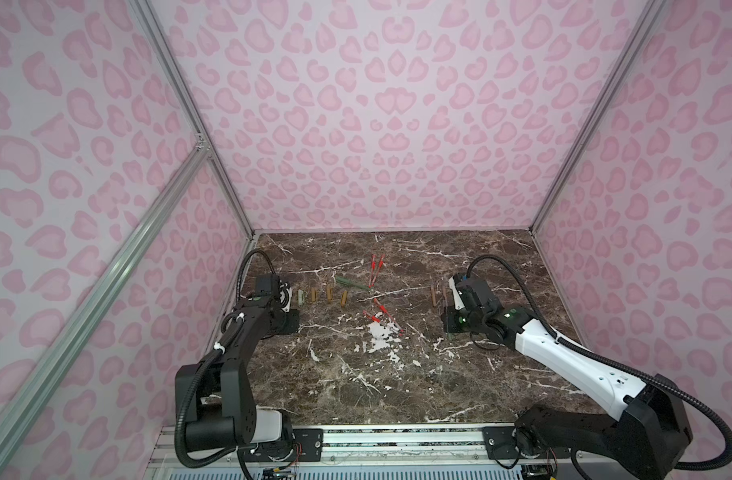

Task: Open the pen caps
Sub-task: 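Set the green cap by the caps while the right lowers the pen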

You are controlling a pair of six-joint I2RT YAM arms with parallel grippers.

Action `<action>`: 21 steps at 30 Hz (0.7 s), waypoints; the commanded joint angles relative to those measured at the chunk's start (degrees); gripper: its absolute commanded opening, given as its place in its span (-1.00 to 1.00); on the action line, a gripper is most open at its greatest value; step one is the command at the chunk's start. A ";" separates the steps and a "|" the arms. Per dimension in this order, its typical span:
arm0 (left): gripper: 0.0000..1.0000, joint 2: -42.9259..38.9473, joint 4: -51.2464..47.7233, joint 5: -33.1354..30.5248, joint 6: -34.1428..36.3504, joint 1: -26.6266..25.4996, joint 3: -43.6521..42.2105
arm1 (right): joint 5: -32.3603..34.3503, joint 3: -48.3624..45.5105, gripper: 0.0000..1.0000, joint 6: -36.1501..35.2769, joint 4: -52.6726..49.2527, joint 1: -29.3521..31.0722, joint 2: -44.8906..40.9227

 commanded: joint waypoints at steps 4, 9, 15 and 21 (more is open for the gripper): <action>-0.93 5.26 -1.11 -6.26 1.61 0.15 1.99 | -0.96 -2.96 -1.00 -3.87 -5.76 -7.87 -2.54; -0.91 7.37 -0.91 -6.19 1.91 0.22 1.09 | -1.17 -4.82 -1.00 -6.21 -6.85 -13.83 -2.57; -0.82 9.66 -0.72 -8.02 0.88 0.59 1.54 | -1.64 -6.09 -1.00 -8.77 -7.23 -19.54 -1.20; -0.63 10.48 -0.06 -9.09 0.02 0.71 1.38 | -0.34 -6.34 -1.00 -9.24 -7.16 -22.30 0.94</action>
